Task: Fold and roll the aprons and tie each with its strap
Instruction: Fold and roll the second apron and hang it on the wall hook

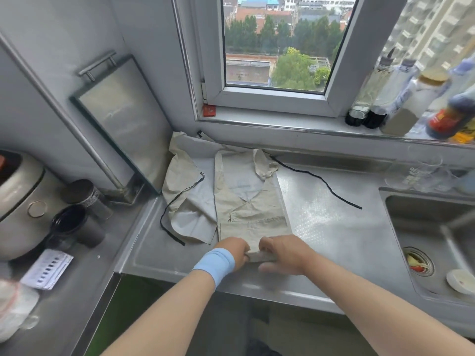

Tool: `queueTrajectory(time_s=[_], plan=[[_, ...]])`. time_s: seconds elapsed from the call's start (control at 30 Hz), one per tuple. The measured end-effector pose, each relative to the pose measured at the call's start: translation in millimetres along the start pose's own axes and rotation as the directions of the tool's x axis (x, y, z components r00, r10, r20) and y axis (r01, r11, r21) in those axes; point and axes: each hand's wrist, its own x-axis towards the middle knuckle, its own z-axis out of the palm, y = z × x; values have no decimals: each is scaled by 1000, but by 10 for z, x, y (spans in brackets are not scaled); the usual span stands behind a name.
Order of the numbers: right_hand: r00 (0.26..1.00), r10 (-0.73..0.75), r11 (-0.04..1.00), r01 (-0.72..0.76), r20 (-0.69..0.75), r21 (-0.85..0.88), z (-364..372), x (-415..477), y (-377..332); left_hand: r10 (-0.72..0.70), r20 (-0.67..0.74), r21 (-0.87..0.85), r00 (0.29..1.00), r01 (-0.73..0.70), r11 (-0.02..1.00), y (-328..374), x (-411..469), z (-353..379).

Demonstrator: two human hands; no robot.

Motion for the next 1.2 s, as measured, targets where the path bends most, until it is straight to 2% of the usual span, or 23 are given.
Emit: queueTrajectory(time_s=[0.1,0.2,0.3,0.4,0.47,0.53,0.6,0.7,0.8,0.87,0.93,1.1,1.17,1.2], plan=[[960,113,993,-101,257,-59,-168,-64,30,-23,161,-42,987,30,999,-44,-126,-192],[903,172,963,-239,394,128,-370,-131,124,-29,275,-117,961,64,991,-76,-241,-324],[861,159,886,-341,483,315,-625,-161,172,-17,295,-238,955,90,967,-164,-244,-456],[907,188,846,-344,376,407,-731,-75,256,0,230,-301,973,72,951,-295,-144,-586],[948,230,849,-306,220,430,-722,38,328,-21,110,-284,994,52,957,-370,-47,-651],[958,274,839,-282,87,465,-676,194,408,-51,-23,-291,998,42,956,-415,67,-701],[948,316,817,-292,38,497,-633,390,502,-88,-93,-315,992,54,948,-434,208,-761],[944,324,821,-315,65,476,-554,622,616,-147,-145,-267,978,104,958,-483,458,-747],[936,347,827,-337,61,450,-488,904,742,-186,-160,-141,969,164,976,-565,769,-696],[904,424,826,-362,-51,432,-441,1103,837,-196,-139,-85,971,185,979,-619,946,-662],[872,464,858,-400,-155,321,-397,1289,954,-202,-102,-50,974,197,979,-660,1090,-656],[857,506,862,-498,-98,91,-347,1558,1214,-204,-22,-90,979,202,975,-744,1302,-675],[849,517,856,-509,-112,95,-356,1675,1317,-195,-7,-99,981,193,976,-790,1366,-693],[822,551,833,-530,-144,160,-387,1734,1372,-190,-1,-99,982,189,977,-808,1386,-707]])
